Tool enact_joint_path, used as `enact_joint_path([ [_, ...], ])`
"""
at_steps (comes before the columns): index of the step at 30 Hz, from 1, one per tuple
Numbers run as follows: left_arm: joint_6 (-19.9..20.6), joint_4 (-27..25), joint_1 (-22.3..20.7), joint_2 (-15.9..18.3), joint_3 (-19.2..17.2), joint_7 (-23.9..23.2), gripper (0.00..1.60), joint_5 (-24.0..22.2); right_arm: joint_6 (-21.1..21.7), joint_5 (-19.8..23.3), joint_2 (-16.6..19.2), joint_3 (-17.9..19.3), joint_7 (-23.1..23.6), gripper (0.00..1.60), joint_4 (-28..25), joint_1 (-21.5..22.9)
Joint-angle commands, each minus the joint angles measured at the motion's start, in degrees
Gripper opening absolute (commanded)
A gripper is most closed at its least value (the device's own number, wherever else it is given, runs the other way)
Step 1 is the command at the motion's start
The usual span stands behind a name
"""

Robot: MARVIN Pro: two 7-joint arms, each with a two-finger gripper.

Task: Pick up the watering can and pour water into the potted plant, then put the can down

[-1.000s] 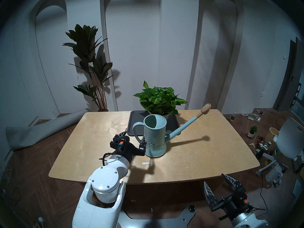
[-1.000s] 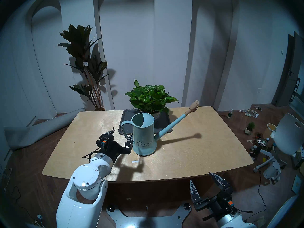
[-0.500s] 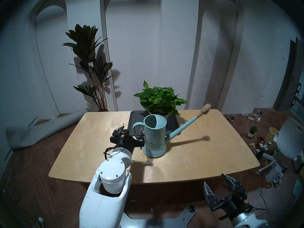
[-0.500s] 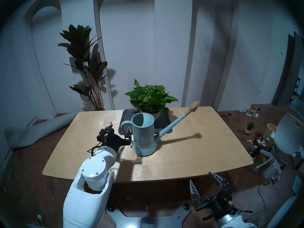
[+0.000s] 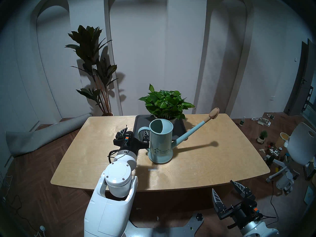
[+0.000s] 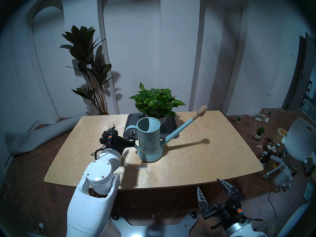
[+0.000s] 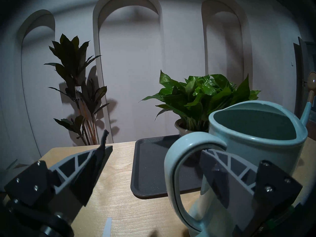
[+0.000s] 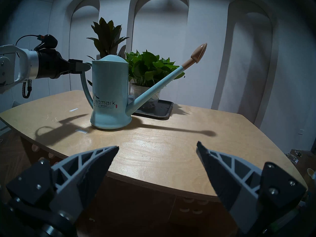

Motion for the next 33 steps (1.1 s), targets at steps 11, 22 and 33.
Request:
enact_joint_path([
  [11,-3.9,4.1,-4.1,0.4,1.8,-1.7,1.6,0.5,-0.2,0.0,0.0,0.0,0.0,1.6,-1.3,0.1],
  [22,-5.0,9.4,-9.7,-0.3,0.7,-1.4,1.6,0.6,-0.2,0.0,0.0,0.0,0.0,1.6,-1.2,0.1],
  [33,-5.7,12.8,-12.8,-1.2,-1.3,-1.4,1.6,0.0,-0.2,0.0,0.0,0.0,0.0,1.6,-1.2,0.1],
])
